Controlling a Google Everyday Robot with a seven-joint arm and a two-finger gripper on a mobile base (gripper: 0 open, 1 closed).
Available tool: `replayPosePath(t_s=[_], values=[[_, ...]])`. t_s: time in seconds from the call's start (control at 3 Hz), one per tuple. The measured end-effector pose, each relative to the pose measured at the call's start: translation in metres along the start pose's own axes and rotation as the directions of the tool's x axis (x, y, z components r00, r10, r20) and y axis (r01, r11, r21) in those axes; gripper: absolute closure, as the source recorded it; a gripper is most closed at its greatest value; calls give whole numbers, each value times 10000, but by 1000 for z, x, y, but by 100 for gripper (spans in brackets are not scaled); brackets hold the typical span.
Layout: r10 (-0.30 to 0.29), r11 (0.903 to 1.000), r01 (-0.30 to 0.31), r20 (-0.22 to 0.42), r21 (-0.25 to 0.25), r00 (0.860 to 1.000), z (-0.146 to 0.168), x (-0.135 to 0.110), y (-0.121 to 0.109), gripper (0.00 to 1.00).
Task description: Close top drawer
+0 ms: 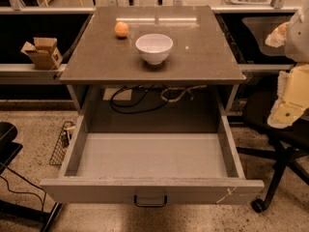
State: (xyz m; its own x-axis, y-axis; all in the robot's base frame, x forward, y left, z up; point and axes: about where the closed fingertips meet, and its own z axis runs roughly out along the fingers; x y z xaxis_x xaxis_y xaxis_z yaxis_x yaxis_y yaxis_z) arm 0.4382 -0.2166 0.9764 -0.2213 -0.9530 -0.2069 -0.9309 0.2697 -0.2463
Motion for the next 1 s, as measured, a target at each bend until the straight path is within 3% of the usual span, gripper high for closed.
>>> replayPosePath(t_s=[0.67,1.0], values=[[124,9999,-124,52,-102,9999,13,8,9,0],[130,9999,-132,379,42,9992,31,14,37,17]])
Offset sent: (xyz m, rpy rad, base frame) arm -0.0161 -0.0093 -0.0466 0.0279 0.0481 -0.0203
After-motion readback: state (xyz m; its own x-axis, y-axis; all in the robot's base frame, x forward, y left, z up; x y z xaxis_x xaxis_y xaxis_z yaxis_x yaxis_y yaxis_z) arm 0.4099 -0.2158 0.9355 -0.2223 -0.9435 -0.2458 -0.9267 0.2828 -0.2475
